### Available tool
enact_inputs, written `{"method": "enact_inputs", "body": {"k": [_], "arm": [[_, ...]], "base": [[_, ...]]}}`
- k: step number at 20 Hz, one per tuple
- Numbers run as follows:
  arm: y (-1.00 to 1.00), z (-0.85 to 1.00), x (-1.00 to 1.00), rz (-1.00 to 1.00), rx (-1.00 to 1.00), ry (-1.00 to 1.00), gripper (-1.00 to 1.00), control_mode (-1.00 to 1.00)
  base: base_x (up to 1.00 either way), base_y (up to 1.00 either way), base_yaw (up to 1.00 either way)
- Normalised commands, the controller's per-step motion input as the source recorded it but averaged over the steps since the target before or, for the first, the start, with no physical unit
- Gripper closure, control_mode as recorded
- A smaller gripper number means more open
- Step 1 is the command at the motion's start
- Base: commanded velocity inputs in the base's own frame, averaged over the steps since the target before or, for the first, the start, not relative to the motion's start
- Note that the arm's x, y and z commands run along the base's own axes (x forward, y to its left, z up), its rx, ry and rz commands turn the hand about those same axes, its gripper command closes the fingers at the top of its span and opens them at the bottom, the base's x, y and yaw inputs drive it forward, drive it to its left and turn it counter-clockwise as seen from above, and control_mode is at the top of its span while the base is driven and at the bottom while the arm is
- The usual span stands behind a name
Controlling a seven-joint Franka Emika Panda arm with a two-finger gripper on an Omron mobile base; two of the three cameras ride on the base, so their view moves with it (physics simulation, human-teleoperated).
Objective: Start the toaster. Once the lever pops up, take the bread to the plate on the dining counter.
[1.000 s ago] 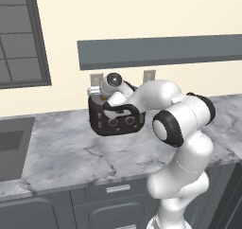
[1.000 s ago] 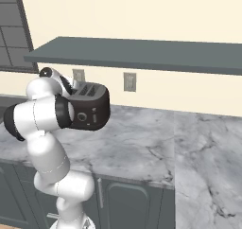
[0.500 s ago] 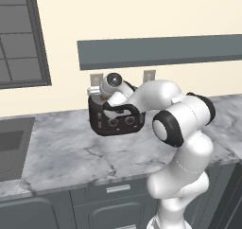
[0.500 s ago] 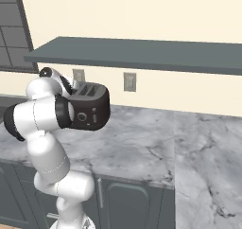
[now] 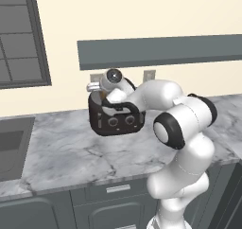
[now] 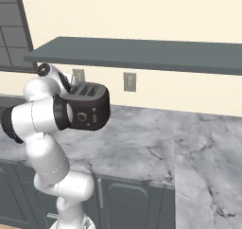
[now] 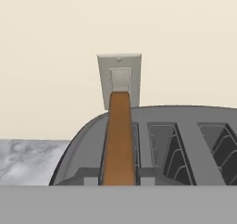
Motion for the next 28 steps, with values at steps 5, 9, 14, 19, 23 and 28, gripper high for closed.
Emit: {"method": "enact_inputs", "body": {"k": [5,9,14,19,23,28], "arm": [[0.0,0.25,-0.02,0.0,0.0,-0.06,1.0,-1.0],[0.0,0.08,-0.06,0.0,0.0,-0.11,1.0,-1.0],[0.0,0.0,-0.11,0.0,0.0,-0.19,1.0,-1.0],[0.0,0.01,-0.21,0.0,0.0,-0.21,1.0,-1.0],[0.0,0.24,-0.46,0.0,0.0,-0.13,1.0,-1.0],[-0.02,0.41,-0.56,0.0,0.0,-0.06,1.0,-1.0]], "base": [[0.0,0.0,0.0],[0.0,0.0,0.0],[0.0,0.0,0.0],[0.0,0.0,0.0],[0.0,0.0,0.0],[0.0,0.0,0.0]]}}
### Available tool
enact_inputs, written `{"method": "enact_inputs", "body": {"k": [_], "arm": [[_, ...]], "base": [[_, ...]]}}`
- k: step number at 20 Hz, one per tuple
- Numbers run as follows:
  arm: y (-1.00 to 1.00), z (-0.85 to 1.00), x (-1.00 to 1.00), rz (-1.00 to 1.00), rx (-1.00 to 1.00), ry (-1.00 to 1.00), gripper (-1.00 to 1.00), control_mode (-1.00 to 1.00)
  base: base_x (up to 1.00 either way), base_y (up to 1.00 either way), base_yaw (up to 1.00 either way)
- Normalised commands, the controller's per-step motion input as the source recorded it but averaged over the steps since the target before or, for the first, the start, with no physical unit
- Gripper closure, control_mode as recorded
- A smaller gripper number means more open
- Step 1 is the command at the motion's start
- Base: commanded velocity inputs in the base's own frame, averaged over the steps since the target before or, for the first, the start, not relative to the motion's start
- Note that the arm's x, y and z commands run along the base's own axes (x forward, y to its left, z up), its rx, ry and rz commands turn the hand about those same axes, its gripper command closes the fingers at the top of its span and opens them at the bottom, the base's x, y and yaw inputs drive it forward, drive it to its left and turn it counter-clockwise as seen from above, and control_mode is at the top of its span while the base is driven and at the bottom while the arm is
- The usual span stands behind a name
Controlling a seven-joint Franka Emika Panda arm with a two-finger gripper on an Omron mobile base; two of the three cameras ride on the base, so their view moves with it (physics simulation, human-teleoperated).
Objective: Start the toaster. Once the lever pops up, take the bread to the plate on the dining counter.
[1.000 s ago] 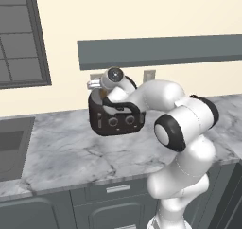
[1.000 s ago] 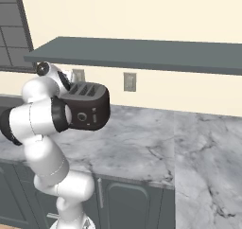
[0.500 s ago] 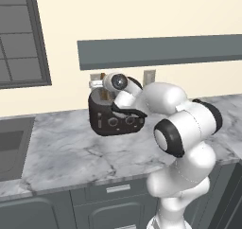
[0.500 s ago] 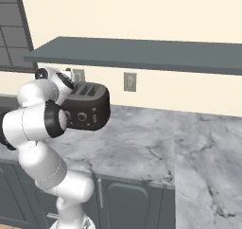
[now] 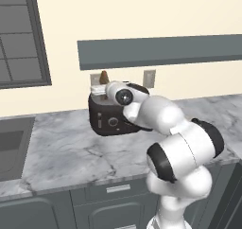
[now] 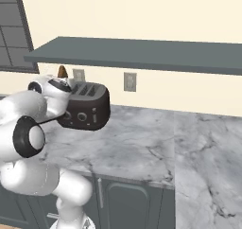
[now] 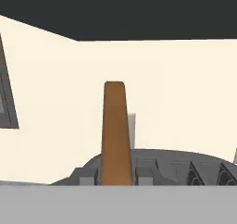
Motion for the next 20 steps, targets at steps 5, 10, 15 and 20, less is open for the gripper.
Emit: {"method": "enact_inputs", "body": {"k": [5,10,15,20], "arm": [[-0.02,0.58,-0.5,0.0,0.0,0.0,1.0,-1.0],[0.0,0.67,-0.46,0.0,0.0,0.0,1.0,-1.0],[0.0,0.73,-0.51,-0.01,0.0,0.0,1.0,-1.0],[0.0,0.8,-0.64,-0.04,0.0,0.05,1.0,-1.0]], "base": [[0.0,0.0,0.0],[0.0,0.0,0.0],[0.0,0.0,0.0],[0.0,0.0,0.0]]}}
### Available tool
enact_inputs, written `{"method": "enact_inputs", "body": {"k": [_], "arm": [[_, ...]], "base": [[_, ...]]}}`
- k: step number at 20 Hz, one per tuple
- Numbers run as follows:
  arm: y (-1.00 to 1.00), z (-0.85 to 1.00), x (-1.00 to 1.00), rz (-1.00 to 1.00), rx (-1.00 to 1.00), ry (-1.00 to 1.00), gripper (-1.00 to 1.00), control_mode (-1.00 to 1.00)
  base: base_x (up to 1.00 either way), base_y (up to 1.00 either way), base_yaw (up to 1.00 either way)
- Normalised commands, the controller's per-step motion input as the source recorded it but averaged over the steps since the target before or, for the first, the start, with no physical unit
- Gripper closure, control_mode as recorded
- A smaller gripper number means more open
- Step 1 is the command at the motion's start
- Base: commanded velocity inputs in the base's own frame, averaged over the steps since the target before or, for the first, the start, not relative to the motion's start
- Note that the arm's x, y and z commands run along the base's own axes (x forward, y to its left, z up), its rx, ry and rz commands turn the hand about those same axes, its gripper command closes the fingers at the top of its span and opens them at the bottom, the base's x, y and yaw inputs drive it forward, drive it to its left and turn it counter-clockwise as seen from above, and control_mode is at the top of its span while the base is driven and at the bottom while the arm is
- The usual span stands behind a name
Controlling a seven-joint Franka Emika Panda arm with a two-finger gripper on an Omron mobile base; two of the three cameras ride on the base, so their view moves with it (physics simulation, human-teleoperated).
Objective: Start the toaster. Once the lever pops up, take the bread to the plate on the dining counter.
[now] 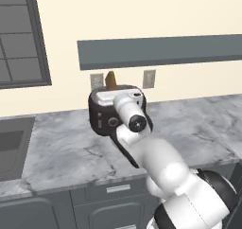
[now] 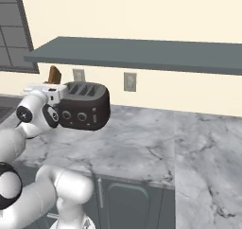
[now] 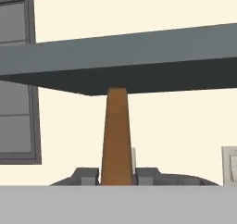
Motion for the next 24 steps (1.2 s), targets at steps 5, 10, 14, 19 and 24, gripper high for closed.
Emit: {"method": "enact_inputs", "body": {"k": [5,10,14,19,24], "arm": [[-0.14,0.75,-0.75,-0.07,0.0,0.22,1.0,-1.0],[-0.23,0.56,-0.75,-0.06,0.0,0.32,1.0,-1.0],[-0.32,0.45,-0.78,-0.06,0.0,0.33,1.0,-1.0],[-0.36,0.23,-0.81,-0.05,0.0,0.25,1.0,-1.0],[-0.5,0.02,-0.7,-0.02,0.0,0.11,1.0,-1.0]], "base": [[0.0,0.0,0.0],[0.0,0.0,0.0],[0.0,0.0,0.0],[0.0,0.0,0.0],[0.0,0.0,0.0]]}}
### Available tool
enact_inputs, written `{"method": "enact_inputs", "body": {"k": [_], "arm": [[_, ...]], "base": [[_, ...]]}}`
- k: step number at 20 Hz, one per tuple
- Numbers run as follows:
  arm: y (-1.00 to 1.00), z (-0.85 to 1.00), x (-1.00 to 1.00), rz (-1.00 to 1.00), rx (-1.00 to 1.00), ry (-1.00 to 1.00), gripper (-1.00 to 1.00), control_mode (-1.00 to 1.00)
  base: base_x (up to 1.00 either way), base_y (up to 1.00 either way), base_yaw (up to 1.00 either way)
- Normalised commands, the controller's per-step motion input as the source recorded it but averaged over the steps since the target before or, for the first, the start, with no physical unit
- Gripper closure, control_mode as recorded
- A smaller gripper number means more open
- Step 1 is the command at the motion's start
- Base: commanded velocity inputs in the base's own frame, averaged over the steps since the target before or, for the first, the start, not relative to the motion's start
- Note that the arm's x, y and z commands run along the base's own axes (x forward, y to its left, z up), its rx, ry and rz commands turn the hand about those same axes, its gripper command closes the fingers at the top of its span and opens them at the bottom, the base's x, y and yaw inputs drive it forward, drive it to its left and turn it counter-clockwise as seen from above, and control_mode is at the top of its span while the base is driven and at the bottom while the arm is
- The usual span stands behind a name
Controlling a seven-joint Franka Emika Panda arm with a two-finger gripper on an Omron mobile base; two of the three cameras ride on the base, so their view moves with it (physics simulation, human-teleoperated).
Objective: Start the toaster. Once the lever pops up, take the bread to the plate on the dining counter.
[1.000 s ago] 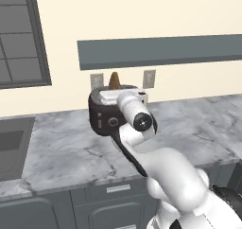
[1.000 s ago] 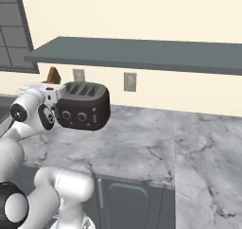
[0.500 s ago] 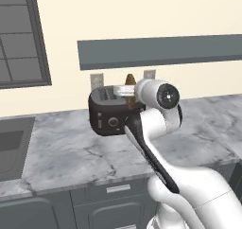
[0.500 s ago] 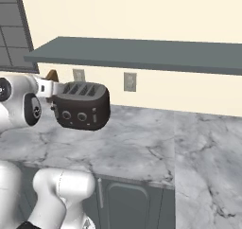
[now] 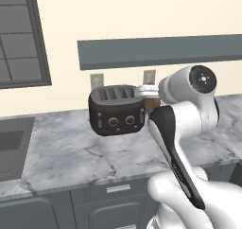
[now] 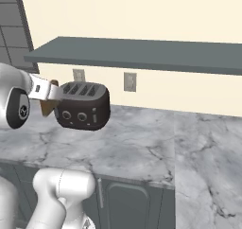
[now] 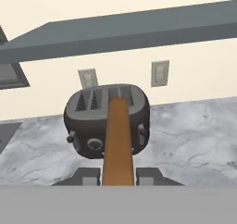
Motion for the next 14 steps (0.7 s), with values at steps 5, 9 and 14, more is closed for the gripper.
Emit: {"method": "enact_inputs", "body": {"k": [5,9,14], "arm": [[-0.51,0.0,-0.44,0.0,0.0,0.02,1.0,-1.0],[-0.41,-0.01,-0.3,0.0,-0.04,0.0,1.0,-1.0],[-0.22,0.0,-0.23,0.0,-0.05,0.02,1.0,-1.0]], "base": [[0.0,0.0,0.0],[0.0,0.0,0.0],[0.0,0.0,0.0]]}}
